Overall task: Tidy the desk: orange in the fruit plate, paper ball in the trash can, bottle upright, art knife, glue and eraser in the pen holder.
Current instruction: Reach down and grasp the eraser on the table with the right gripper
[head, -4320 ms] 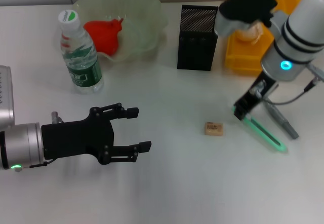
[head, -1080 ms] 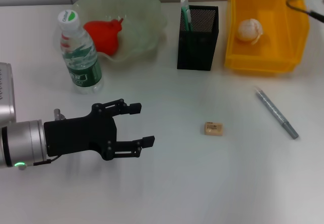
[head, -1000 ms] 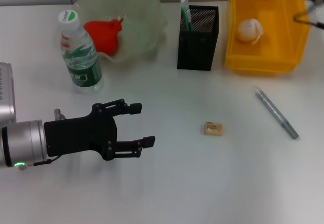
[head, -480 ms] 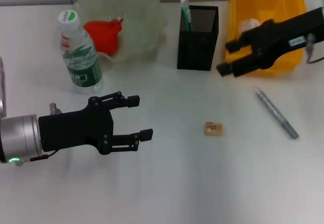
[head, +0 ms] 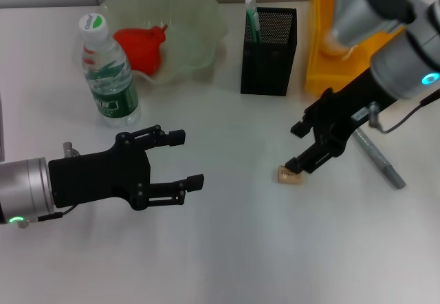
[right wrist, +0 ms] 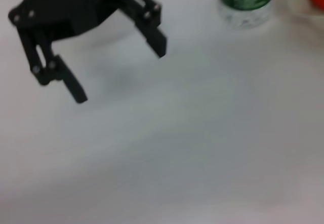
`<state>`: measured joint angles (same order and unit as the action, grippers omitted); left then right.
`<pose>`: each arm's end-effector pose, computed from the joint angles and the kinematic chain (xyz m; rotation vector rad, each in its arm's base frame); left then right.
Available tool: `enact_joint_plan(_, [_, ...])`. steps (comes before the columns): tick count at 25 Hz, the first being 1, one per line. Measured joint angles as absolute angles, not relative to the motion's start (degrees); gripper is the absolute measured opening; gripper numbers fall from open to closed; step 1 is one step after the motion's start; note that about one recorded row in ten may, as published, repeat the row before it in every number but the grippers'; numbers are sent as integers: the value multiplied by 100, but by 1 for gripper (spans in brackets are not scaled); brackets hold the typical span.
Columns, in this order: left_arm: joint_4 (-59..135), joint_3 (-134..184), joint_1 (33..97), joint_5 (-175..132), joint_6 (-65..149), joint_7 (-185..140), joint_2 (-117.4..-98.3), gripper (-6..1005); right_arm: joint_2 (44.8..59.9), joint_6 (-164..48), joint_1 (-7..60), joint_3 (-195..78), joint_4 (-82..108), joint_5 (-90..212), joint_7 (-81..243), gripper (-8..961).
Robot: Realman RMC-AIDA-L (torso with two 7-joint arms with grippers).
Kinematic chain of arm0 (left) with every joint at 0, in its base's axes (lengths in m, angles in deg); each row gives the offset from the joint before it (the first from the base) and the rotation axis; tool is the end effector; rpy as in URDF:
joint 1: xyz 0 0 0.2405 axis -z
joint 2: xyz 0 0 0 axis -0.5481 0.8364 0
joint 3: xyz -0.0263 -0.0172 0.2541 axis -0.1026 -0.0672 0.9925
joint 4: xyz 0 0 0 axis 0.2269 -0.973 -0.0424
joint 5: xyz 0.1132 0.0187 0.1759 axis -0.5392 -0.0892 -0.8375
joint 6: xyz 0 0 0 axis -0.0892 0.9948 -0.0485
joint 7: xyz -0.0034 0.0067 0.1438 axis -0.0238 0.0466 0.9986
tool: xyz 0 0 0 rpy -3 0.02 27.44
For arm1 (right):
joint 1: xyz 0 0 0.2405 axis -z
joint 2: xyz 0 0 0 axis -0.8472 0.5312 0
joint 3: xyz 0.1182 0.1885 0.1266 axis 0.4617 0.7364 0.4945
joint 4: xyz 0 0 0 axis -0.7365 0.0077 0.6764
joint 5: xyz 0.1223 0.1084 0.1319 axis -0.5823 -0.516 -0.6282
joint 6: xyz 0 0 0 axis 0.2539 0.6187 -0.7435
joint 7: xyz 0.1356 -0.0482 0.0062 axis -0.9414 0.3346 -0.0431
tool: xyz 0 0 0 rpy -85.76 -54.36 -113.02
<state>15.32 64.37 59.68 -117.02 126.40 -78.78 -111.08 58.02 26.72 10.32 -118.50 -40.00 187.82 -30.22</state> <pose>-0.2787 0.2835 -0.0322 -2.7681 -0.3745 -0.8438 0.1618 0.3746 -0.0162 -3.0409 0.4431 -0.4139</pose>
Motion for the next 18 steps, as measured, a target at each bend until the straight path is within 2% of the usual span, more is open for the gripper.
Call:
enact_joint_plan(3, [1531,6432,5952,-11702,12645,-7852,-11107,843,5858,2497,1017,-12173,-3942,18864,-3024,702])
enact_joint_plan(16, [1532,6385,5904,-11704,12643,-7812,-11116,843,5893,1818,1024,-13003,-3555,18846,-2997,675])
enact_joint_plan(18, [1532,6383,5900,-11704,12647,-7812,-11117,843,5897,1740,1008,-13072,-3488,18842,-2996,607])
